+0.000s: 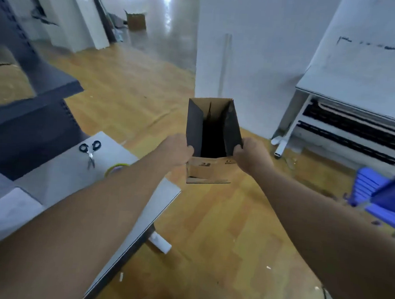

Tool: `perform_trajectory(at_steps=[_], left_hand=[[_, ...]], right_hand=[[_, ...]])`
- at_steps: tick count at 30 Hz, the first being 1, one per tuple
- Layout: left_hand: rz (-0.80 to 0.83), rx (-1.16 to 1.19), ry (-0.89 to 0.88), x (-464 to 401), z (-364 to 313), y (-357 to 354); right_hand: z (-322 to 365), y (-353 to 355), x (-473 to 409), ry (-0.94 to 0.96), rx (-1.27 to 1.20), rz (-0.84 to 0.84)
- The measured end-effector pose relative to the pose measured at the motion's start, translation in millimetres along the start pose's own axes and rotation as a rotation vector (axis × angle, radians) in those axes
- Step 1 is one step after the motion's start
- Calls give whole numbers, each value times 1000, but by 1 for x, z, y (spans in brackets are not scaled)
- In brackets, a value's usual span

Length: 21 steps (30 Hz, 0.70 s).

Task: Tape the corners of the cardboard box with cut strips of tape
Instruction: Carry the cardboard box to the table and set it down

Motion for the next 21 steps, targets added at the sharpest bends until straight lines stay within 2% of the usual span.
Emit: perform_trajectory(at_steps=[7, 12, 21], left_hand=[[57, -190, -181, -58, -155, -63], [41, -225, -264, -87, -250, -90], [86, -176, -349, -184, -339, -127]], right_hand=[[-134, 86, -25, -175, -35, -102], [-204, 140, -43, -250, -4, -163], [-293, 180, -114, -365, -75, -266]])
Point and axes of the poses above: each hand's wrist, its own x-axis away from the middle knuckle, its own y-axis out of the back of the hand, z = x × y, the point moved 10 cm from there along -x, towards the middle knuckle, and after that the axes turned 3 degrees about -x, right-handed, at the moved point
